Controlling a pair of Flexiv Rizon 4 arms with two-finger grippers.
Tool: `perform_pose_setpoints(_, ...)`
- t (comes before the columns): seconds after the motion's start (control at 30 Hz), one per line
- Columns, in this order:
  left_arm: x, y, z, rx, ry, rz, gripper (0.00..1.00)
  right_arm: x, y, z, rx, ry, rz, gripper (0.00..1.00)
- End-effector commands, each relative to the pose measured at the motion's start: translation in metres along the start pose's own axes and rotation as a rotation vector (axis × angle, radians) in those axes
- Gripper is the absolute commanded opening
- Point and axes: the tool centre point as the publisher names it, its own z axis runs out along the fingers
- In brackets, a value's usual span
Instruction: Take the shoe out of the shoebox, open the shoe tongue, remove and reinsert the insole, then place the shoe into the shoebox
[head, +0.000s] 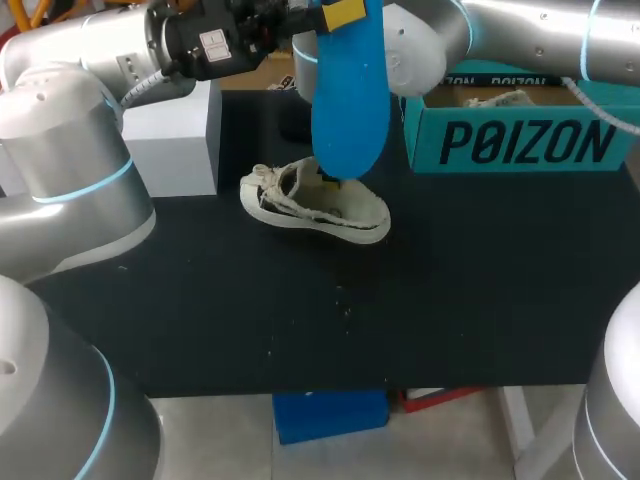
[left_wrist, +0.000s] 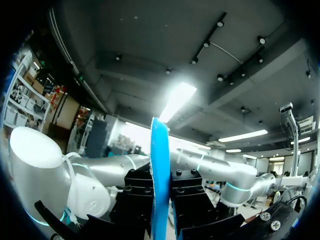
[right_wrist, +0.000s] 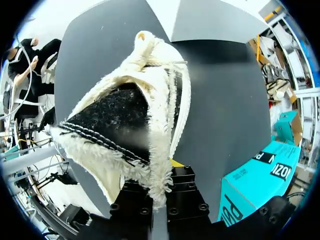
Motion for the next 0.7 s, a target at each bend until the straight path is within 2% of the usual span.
perform_pose_setpoints(0.03, 0.001, 0.001, 0.0, 0.0, -0.001, 0.002, 0.0, 0.001, -0.015, -0.035, 0.045, -0.005, 0.319, 0.0)
perform_pose_setpoints(0.27, 0.001, 0.001, 0.0, 0.0, -0.001, 0.002, 0.0, 0.006, -0.02, -0.044, 0.079, 0.037, 0.808, 0.0)
perform_pose_setpoints(0.33, 0.001, 0.001, 0.0, 0.0, -0.001, 0.002, 0.0, 0.012, -0.022, -0.046, 0.06, 0.044, 0.923, 0.0)
perform_pose_setpoints(0.53, 0.001, 0.001, 0.0, 0.0, -0.001, 0.002, 0.0, 0.028, -0.022, -0.046, 0.026, 0.036, 1.146, 0.0)
perform_pose_setpoints(0.7, 0.001, 0.001, 0.0, 0.0, -0.001, 0.002, 0.0, 0.037, -0.022, -0.037, 0.016, 0.014, 1.275, 0.0)
